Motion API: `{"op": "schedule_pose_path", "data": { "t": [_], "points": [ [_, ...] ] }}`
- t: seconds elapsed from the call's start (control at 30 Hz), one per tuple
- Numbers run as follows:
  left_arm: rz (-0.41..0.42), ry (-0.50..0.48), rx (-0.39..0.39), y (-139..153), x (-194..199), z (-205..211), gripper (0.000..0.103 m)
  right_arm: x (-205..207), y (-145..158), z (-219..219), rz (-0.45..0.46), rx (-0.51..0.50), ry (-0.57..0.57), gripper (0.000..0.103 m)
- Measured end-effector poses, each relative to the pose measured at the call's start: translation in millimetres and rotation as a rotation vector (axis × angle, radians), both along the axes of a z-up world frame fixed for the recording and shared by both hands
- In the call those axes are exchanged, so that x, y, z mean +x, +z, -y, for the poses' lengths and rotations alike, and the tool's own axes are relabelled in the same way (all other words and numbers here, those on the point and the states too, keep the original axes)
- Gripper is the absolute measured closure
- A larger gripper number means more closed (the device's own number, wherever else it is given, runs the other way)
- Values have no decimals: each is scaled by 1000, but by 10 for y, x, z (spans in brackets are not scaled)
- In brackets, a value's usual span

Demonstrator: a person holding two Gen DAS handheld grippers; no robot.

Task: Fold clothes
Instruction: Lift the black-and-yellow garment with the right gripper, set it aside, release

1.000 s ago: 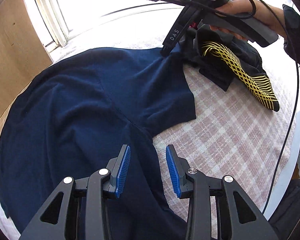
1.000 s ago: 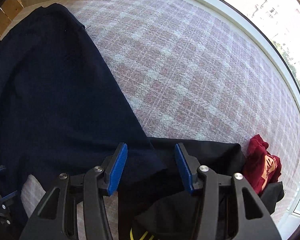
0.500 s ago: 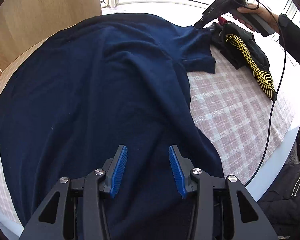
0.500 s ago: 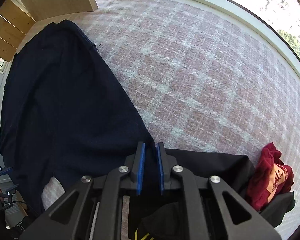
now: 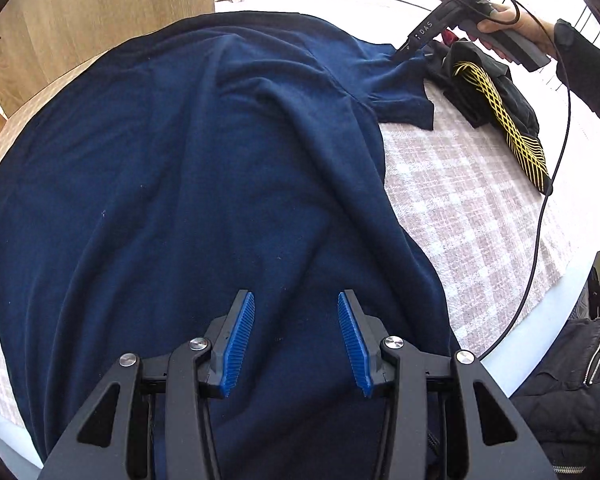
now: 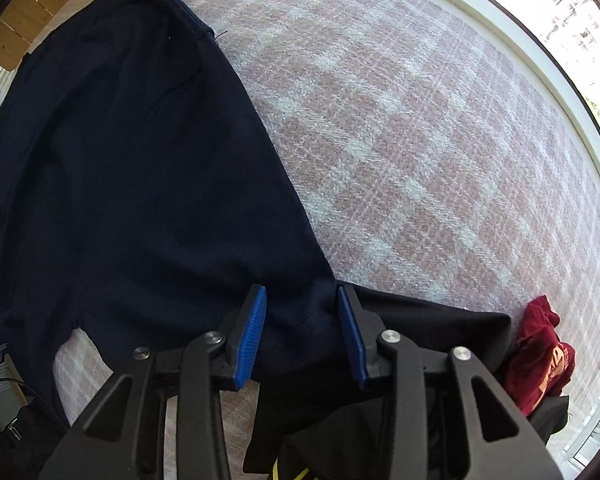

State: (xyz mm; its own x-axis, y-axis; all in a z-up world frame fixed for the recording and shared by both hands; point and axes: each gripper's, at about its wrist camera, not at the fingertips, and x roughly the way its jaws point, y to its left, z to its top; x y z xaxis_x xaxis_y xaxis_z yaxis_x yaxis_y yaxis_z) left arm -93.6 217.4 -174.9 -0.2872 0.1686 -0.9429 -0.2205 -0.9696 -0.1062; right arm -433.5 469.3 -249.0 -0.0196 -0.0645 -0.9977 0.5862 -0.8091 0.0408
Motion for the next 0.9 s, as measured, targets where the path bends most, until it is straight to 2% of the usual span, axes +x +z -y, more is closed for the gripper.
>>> {"op": "schedule_pose_path", "data": {
  "t": [0.17,0.27,0.33,0.4,0.43,0.5,0.6,0.67,0.8,0.87,0.9],
  "points": [
    [17,13,5,-53,68,72,61,88,224,116,-50,-7,27,97],
    [31,33,13,-102,108,135,61,172,408,207,-176,112,91,97],
    [36,46,20,-120,143,174,61,144,479,218,-247,208,85,98],
    [37,48,26,-124,185,174,61,99,483,235,-269,214,58,97],
    [38,49,29,-126,206,172,61,92,435,263,-247,208,52,97],
    [37,48,28,-119,259,159,61,123,317,359,-242,239,73,94],
    [39,49,27,-94,383,177,61,241,296,484,-344,339,120,78],
    [43,51,17,-76,492,218,61,311,450,473,-382,318,83,68],
    [42,57,0,-8,706,366,61,755,977,326,-475,242,-26,65],
    [34,65,11,42,825,517,61,712,1258,-122,-471,155,-44,65],
    [27,73,14,62,900,614,61,881,1369,-239,-463,100,-51,65]
  ]
}}
